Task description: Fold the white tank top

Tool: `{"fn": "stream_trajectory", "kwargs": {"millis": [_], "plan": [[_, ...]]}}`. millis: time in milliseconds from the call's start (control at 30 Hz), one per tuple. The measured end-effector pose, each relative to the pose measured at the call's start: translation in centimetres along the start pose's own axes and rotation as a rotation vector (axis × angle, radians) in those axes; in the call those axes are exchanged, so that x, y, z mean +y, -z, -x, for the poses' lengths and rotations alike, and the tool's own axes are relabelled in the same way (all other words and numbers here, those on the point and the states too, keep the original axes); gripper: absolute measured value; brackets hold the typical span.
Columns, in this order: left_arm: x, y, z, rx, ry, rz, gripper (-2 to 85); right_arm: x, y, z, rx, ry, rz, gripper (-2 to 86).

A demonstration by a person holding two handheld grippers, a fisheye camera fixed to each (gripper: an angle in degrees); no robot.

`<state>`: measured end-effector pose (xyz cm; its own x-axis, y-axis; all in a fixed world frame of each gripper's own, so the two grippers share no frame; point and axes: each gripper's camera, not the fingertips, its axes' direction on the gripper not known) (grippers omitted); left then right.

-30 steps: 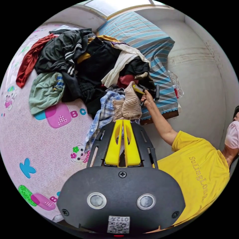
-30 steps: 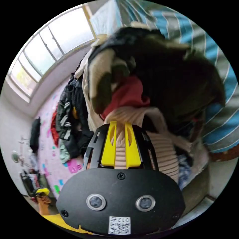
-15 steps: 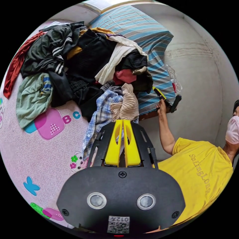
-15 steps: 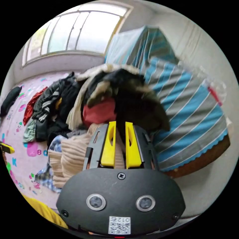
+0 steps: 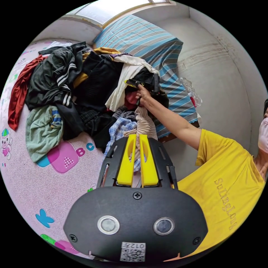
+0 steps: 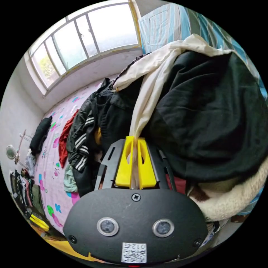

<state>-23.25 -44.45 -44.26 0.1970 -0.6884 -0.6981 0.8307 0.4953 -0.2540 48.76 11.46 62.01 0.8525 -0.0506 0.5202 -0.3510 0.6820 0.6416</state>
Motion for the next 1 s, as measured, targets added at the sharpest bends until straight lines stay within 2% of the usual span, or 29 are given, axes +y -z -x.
{"fn": "stream_trajectory", "kwargs": {"millis": [100, 267, 400, 500, 667, 767, 900, 1000], "plan": [[-2.8, 0.9, 1.2, -0.038, -0.003, -0.015, 2.0, 2.0, 2.6, 1.3, 0.007, 0.071, -0.093, 2.4], [-10.4, 1.2, 0.4, -0.032, -0.105, -0.011, 3.2, 5.6, 9.0, -1.4, -0.105, 0.036, -0.273, 1.3], [-15.6, -0.2, -1.4, 0.003, -0.169, 0.007, 4.7, 6.5, 11.4, -6.6, -0.414, 0.030, -0.293, 0.8], [-18.8, -1.5, -1.3, -0.004, -0.120, 0.024, 6.8, 7.4, 11.9, -10.1, -0.643, 0.010, -0.332, 0.7], [-23.4, -3.7, 0.0, 0.185, -0.001, 0.071, 10.8, 8.6, 12.9, -10.0, -0.748, 0.183, -0.290, 0.7], [-24.8, -5.3, -1.1, 0.214, -0.046, 0.186, 11.8, 9.9, 13.6, -8.1, -0.817, 0.306, -0.248, 0.7], [-22.8, -7.1, -3.1, 0.154, -0.202, 0.466, 8.7, 12.4, 13.5, -5.9, -0.841, 0.364, -0.195, 0.8], [-19.2, -5.2, -2.8, 0.154, -0.264, 0.520, 6.7, 14.7, 13.0, -4.6, -0.887, 0.378, -0.154, 0.9]]}}
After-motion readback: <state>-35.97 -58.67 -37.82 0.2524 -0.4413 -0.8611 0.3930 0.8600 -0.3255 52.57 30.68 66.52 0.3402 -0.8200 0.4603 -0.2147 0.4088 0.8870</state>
